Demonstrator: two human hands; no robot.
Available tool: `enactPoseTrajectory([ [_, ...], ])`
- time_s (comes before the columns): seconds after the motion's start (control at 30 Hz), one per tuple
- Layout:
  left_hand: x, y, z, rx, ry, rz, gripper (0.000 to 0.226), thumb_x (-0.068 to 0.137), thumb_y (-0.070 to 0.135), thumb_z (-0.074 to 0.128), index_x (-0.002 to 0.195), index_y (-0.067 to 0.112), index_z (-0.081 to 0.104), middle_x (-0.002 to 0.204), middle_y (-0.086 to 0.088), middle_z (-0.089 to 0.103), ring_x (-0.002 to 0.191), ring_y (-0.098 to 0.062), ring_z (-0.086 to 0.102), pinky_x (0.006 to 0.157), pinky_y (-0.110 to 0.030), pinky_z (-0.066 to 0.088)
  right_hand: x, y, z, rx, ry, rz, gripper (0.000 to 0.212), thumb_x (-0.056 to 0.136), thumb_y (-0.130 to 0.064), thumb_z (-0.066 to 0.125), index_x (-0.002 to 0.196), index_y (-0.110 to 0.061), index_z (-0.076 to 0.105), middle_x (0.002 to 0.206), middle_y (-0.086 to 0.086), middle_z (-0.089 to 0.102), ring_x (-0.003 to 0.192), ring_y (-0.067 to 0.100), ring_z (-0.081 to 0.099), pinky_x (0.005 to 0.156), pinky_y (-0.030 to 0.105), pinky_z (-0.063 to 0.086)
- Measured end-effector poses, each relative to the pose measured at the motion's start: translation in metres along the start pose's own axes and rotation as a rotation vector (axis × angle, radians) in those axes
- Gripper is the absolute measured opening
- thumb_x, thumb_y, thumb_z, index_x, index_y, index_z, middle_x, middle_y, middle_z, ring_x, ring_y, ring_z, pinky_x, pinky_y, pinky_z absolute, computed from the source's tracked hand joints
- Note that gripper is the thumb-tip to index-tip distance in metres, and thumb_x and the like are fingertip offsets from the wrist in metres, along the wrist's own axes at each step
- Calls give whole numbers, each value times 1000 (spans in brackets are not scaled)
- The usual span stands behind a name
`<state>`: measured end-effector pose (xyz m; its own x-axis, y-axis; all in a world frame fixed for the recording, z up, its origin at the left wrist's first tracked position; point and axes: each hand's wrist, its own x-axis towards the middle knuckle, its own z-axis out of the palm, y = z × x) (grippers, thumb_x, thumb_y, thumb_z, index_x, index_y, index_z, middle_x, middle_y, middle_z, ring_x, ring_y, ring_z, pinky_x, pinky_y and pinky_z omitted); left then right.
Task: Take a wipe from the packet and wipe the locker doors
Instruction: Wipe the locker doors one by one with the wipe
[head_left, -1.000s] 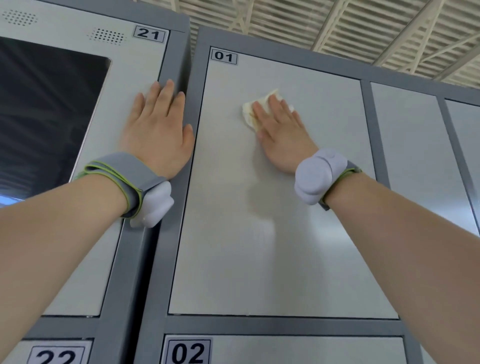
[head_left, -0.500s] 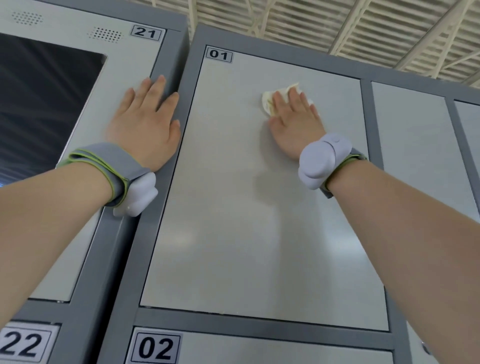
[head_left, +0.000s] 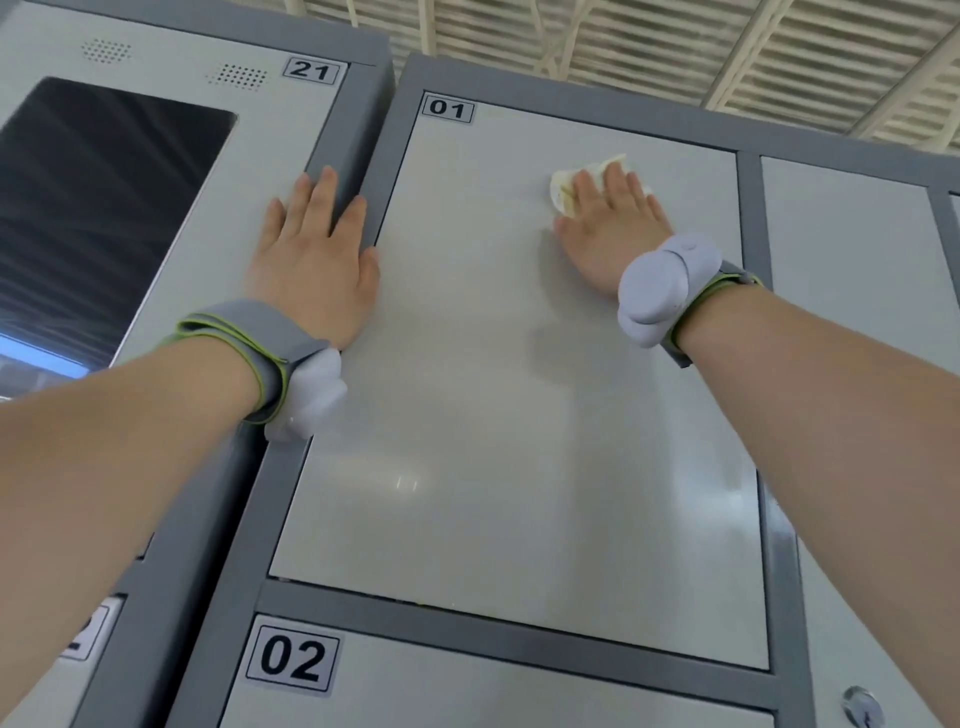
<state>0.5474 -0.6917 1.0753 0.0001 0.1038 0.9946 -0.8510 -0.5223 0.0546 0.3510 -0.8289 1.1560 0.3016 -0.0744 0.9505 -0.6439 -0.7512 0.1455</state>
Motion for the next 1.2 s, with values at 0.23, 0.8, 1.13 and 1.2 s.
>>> enactPoseTrajectory([
  [0.23,-4,-5,4,53,58,61,62,90,31,22,138,-3,41,150,-27,25,139,-42,22,112,-52,14,-29,-15,9,-5,-9,-131,58,101,-39,26,151,-19,6,159,9,-6,146,23,-7,115,32,-7],
  [0.8,-7,-3,0,23,20,42,55,96,27,27,143,0,33,154,-23,16,143,-36,12,114,-47,6,-19,-7,9,6,40,12,60,100,-43,26,152,-18,6,159,10,-5,146,25,-5,116,35,-5],
  [1.13,-8,-1,0,-4,25,39,62,90,30,23,142,-2,35,153,-25,18,142,-39,15,114,-47,6,-31,-3,11,-3,10,-23,59,100,-43,24,152,-22,4,159,5,-8,146,20,-7,115,31,-7],
  [1.2,-8,0,1,-9,37,45,61,90,29,25,141,-2,36,152,-26,20,142,-39,17,114,-48,7,-20,8,6,2,10,72,60,100,-45,24,152,-21,3,159,6,-8,146,21,-8,116,32,-6],
])
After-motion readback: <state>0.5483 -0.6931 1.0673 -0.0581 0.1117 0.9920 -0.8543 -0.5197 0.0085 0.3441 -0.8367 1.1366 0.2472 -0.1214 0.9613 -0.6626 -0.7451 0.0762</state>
